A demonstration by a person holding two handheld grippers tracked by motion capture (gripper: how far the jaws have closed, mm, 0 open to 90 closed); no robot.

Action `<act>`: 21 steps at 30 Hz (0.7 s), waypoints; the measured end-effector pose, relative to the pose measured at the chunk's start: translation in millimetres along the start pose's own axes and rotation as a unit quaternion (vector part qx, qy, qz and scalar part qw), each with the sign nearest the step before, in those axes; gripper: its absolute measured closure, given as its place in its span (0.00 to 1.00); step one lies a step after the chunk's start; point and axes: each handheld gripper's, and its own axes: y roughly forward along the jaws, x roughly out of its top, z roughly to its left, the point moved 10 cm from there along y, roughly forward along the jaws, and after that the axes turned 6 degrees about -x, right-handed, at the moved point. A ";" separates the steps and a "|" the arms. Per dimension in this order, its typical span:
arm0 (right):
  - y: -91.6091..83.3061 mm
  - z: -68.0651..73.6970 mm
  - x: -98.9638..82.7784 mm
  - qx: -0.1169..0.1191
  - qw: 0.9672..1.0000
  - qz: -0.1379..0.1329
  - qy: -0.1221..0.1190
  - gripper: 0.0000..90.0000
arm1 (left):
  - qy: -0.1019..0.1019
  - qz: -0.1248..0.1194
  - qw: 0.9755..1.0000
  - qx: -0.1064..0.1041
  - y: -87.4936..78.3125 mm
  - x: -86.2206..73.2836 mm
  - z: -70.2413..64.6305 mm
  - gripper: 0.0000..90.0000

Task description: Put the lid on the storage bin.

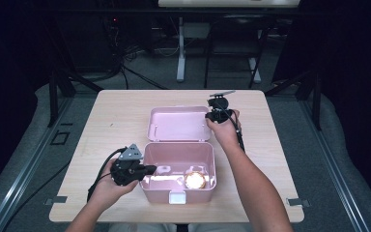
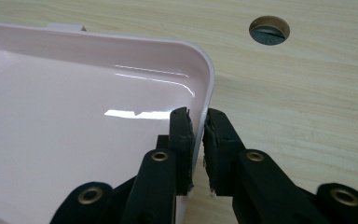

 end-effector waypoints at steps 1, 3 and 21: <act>-0.8 0.2 0.6 0.000 1.000 -0.002 0.000 0.91 | 0.000 0.000 1.000 0.000 0.0 0.0 0.0 1.00; -2.5 0.4 1.7 0.000 1.000 -0.004 -0.001 0.91 | 0.000 0.000 1.000 0.000 0.1 0.1 -0.1 1.00; -16.9 4.0 8.3 0.014 1.000 -0.026 0.000 0.93 | 0.018 0.015 1.000 -0.003 10.6 -1.9 -6.9 1.00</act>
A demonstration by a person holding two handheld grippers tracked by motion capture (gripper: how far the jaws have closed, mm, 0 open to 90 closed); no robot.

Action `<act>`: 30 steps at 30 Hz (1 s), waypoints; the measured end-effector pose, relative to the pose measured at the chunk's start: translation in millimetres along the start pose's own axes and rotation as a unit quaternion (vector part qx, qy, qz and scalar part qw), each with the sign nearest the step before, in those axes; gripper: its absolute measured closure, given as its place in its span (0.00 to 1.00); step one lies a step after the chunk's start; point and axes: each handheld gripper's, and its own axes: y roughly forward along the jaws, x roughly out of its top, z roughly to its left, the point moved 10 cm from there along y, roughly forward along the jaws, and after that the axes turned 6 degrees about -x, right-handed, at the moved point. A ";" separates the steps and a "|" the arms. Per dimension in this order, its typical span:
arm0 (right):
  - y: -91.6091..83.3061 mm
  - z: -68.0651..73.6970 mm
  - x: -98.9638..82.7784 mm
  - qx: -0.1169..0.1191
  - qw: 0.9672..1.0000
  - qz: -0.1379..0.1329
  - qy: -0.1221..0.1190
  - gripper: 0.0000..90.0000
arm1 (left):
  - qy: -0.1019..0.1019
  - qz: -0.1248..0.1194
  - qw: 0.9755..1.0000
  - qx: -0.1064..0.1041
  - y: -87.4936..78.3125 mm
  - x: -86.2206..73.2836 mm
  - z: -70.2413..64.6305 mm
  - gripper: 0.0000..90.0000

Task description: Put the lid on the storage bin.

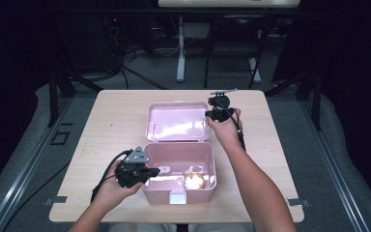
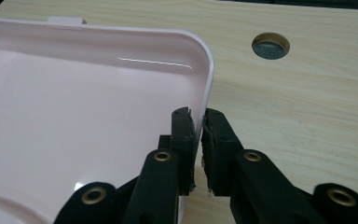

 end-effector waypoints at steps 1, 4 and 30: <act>-1.6 0.1 -0.1 0.000 1.000 0.002 0.003 0.93 | 0.000 0.000 1.000 0.000 -0.1 0.0 0.2 1.00; -4.9 -0.2 1.2 0.001 1.000 -0.004 0.001 0.93 | -0.002 -0.001 1.000 -0.002 -0.5 0.1 0.3 1.00; -40.9 2.5 10.1 0.011 0.998 -0.056 -0.007 0.95 | -0.007 -0.010 1.000 0.001 -0.7 1.1 1.6 1.00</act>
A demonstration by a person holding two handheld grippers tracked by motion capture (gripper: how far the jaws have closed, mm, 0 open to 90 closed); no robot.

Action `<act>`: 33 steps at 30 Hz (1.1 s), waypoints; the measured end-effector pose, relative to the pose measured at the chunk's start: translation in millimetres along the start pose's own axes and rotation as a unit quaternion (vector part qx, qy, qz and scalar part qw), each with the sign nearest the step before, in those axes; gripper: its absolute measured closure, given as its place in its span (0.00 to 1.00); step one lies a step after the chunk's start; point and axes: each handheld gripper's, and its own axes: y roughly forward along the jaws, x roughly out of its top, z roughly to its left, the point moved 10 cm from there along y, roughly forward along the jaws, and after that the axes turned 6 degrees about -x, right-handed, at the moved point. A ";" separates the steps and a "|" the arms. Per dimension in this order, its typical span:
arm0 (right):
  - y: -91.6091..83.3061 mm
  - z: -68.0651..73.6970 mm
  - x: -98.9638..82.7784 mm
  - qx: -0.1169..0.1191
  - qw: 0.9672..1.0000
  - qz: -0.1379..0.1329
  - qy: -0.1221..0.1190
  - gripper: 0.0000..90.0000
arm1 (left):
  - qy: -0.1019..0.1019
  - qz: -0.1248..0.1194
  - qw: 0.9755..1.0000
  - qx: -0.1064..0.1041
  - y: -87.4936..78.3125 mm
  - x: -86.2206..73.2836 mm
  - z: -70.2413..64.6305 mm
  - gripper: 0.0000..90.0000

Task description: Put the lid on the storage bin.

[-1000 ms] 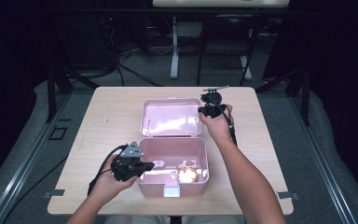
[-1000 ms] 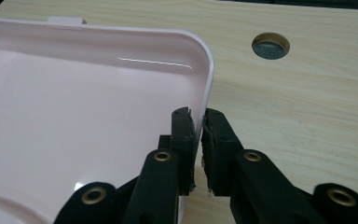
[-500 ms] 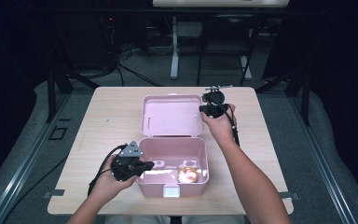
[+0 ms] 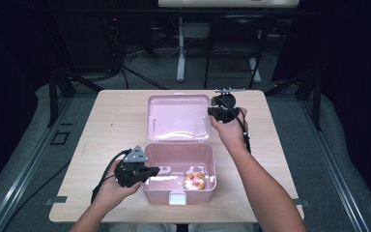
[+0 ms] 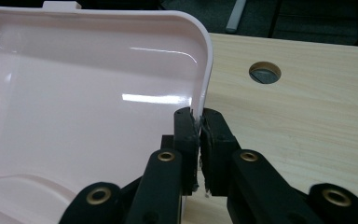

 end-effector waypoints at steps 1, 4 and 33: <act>-1.4 0.4 0.3 0.001 1.000 -0.002 -0.001 0.95 | 0.000 0.000 1.000 0.000 0.0 0.0 0.0 1.00; -7.1 1.8 1.4 0.000 1.000 -0.010 -0.004 0.95 | 0.000 -0.001 1.000 0.001 0.0 0.1 0.0 1.00; -67.2 14.1 -0.7 0.022 0.994 -0.093 -0.044 0.97 | -0.006 -0.005 1.000 0.003 -0.5 0.7 1.3 1.00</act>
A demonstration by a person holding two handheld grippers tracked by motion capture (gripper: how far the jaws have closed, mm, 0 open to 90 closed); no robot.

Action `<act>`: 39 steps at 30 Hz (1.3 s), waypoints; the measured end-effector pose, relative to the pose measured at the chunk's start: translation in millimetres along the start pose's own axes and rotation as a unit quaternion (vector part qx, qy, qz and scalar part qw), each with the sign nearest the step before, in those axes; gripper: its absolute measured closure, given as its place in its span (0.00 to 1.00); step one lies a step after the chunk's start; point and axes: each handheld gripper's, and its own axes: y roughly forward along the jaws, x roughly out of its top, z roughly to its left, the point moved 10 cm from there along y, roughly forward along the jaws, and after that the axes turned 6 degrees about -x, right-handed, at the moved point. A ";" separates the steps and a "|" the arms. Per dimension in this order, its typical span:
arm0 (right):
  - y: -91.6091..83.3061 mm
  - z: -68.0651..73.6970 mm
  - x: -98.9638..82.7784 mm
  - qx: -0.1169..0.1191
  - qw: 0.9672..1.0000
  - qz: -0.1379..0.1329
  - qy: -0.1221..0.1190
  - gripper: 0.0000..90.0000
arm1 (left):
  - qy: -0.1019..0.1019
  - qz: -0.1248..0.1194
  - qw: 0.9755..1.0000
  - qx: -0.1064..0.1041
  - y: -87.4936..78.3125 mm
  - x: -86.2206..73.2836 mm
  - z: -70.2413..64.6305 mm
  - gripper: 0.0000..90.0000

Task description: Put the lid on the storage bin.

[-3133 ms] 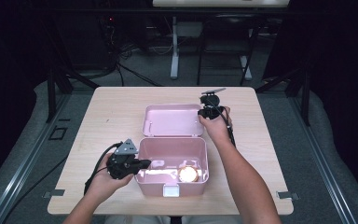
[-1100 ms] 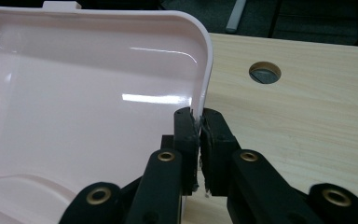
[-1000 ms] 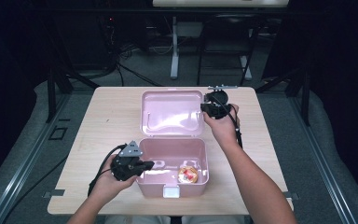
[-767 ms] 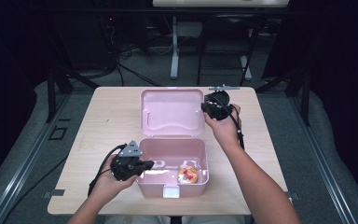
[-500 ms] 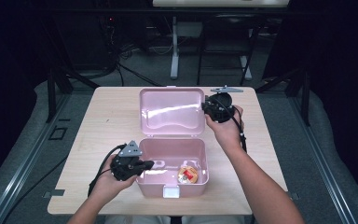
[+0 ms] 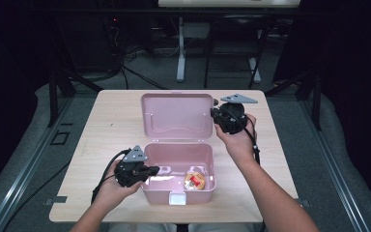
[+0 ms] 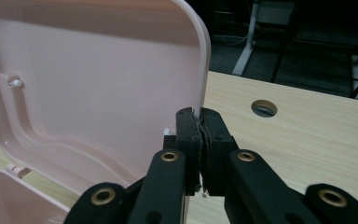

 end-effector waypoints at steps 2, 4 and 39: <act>-3.8 0.9 -0.1 0.004 1.000 -0.005 0.000 0.97 | 0.000 0.000 1.000 0.001 -0.1 0.1 0.2 1.00; -7.2 1.7 -0.7 0.005 1.000 -0.009 -0.003 0.97 | 0.000 0.000 1.000 0.002 -0.2 0.2 0.5 1.00; -43.3 11.6 -18.1 0.006 0.997 -0.068 -0.029 0.97 | -0.010 -0.009 1.000 0.014 -2.6 6.3 3.4 0.97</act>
